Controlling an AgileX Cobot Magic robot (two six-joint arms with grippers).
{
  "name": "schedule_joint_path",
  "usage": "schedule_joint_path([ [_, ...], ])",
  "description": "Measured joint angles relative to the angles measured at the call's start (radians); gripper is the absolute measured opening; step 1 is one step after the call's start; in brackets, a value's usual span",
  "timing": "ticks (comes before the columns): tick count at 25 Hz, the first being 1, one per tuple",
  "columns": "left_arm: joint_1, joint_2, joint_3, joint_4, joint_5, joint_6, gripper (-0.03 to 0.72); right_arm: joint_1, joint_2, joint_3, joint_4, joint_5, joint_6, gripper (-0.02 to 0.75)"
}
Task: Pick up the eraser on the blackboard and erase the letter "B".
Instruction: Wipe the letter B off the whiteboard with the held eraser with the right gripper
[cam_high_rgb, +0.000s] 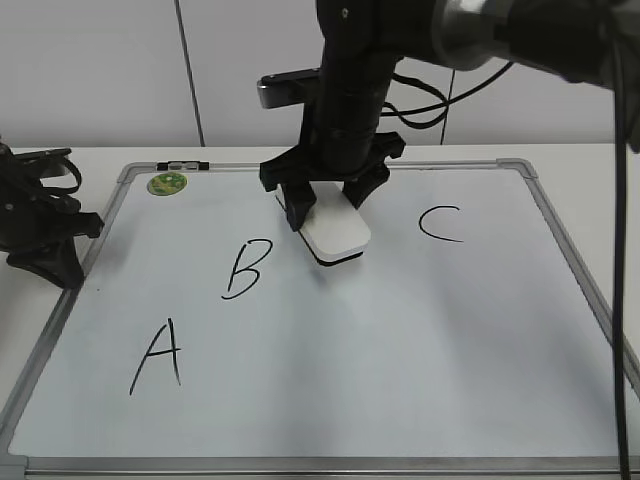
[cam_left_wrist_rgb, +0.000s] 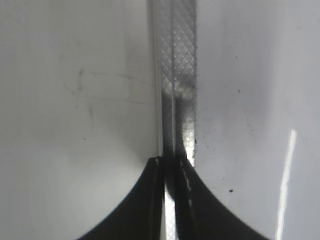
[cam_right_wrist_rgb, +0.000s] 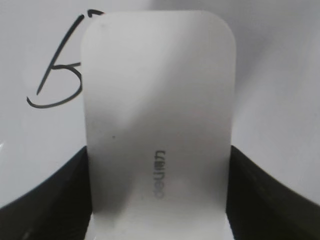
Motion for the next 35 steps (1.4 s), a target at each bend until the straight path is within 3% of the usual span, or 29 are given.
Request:
schedule_joint_path([
  [15,0.000,0.000,0.000,0.000,0.002,0.000,0.011,0.045,0.223,-0.203,-0.013,0.004,-0.004,0.544],
  [35,0.000,0.000,-0.002,-0.001,0.004,0.000,0.011,0.062,0.268,-0.222,-0.074,-0.091,-0.043,0.543],
])
